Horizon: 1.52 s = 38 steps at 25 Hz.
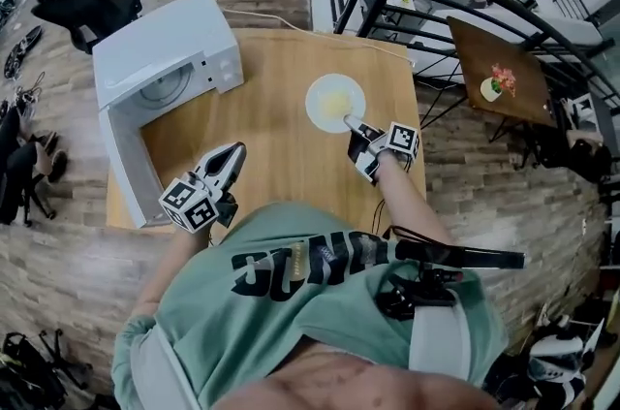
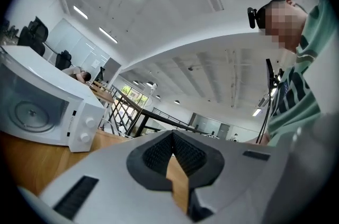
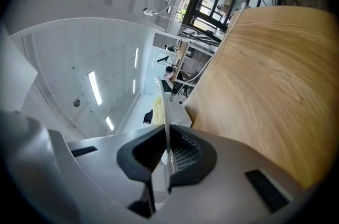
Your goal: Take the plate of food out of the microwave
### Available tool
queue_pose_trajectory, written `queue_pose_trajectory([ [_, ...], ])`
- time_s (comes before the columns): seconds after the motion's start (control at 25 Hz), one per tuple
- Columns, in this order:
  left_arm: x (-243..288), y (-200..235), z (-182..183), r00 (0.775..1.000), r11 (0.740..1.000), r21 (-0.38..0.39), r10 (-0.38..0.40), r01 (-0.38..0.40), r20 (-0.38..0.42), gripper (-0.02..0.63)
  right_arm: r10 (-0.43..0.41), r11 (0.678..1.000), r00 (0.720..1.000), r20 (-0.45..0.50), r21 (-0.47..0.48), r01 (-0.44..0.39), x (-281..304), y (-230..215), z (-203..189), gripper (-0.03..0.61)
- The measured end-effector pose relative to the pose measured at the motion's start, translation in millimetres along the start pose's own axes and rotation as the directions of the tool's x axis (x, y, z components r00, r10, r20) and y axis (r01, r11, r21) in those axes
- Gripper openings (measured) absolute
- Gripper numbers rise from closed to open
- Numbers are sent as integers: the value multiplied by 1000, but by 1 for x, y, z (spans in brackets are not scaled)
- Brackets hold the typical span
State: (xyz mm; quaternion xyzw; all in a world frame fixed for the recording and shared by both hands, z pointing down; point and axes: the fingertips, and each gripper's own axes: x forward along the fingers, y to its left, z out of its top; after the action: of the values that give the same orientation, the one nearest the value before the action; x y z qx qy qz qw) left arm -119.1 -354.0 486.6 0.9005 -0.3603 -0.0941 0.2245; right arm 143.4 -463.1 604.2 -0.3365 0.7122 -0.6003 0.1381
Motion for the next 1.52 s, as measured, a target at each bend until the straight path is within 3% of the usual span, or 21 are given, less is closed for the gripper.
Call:
queue_pose_trajectory([
  [0.12,0,14,-2,997,994,-89,-70,69,-9,-6,-44,999,997,66,12,44,-14,-8,1,25],
  [0.4,18,27,-12,996,993,-93,-79,75,-45,-6,-103,993,987,126,64,96,-45,-44,14,25],
  [0.64,67,19,-31,1000,996,-90,17,-18,-13,-6,-111,992,992,54,63,108,-61,-90,61,25],
  [0.8,103,13,-57,997,993,-96,61,-66,-47,-6,-119,992,993,-23,37,120,-56,-121,89,25],
  [1.16,159,17,-93,982,996,-79,13,-28,-186,-6,-173,982,983,-65,69,178,-40,-183,105,25],
  [1.52,181,39,-109,967,995,-98,-23,-2,-252,-6,-256,960,962,-96,90,264,-24,-229,103,25],
])
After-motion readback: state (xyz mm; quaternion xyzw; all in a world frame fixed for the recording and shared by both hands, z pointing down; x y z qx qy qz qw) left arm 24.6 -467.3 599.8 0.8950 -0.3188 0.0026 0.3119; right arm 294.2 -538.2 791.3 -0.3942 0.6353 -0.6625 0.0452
